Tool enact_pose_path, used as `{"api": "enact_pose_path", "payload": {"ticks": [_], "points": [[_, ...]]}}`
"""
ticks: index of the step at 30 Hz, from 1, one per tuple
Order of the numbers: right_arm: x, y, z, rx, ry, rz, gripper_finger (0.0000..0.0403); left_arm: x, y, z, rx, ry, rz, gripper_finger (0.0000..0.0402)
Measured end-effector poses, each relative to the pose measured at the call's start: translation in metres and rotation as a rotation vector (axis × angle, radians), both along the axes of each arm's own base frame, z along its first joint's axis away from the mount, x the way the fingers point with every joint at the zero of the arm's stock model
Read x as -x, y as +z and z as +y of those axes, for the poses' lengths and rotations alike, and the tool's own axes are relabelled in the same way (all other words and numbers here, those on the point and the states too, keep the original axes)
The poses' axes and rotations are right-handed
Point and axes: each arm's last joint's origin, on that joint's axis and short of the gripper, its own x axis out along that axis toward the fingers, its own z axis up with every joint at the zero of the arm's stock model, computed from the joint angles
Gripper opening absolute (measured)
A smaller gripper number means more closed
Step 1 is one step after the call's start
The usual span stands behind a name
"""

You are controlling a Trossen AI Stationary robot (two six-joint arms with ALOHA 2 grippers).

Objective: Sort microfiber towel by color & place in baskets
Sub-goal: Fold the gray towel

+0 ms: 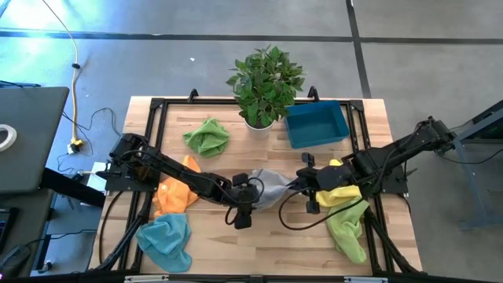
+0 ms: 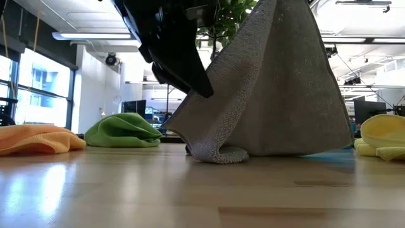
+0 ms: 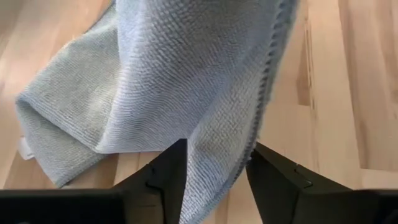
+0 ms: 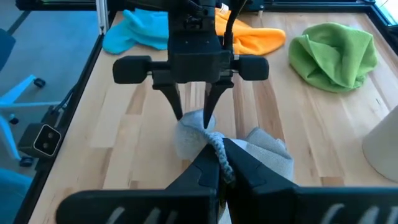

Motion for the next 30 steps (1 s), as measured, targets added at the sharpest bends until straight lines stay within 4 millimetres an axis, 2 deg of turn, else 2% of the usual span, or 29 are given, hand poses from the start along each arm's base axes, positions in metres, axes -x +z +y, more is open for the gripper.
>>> {"api": "enact_pose_path", "payload": {"ticks": [6, 14, 20, 26, 30], "points": [[0.000, 0.000, 0.000, -0.007, -0.005, -0.001, 0.0000, 0.000, -0.005, 0.000, -0.008, 0.001, 0.027, 0.0104], [0.000, 0.000, 0.000, -0.014, -0.009, -0.004, 0.0000, 0.002, -0.019, 0.000, -0.017, 0.054, 0.089, 0.0080], [0.001, -0.001, 0.000, -0.014, -0.013, 0.010, 0.0000, 0.001, -0.018, 0.000, 0.019, 0.103, 0.072, 0.0010], [0.001, -0.001, 0.000, -0.028, -0.024, 0.014, 0.0000, 0.003, -0.018, -0.009, 0.072, 0.144, 0.071, 0.0004], [0.001, -0.002, 0.000, -0.040, -0.034, 0.023, 0.0000, 0.012, -0.006, -0.017, 0.114, 0.170, 0.075, 0.0002]]}}
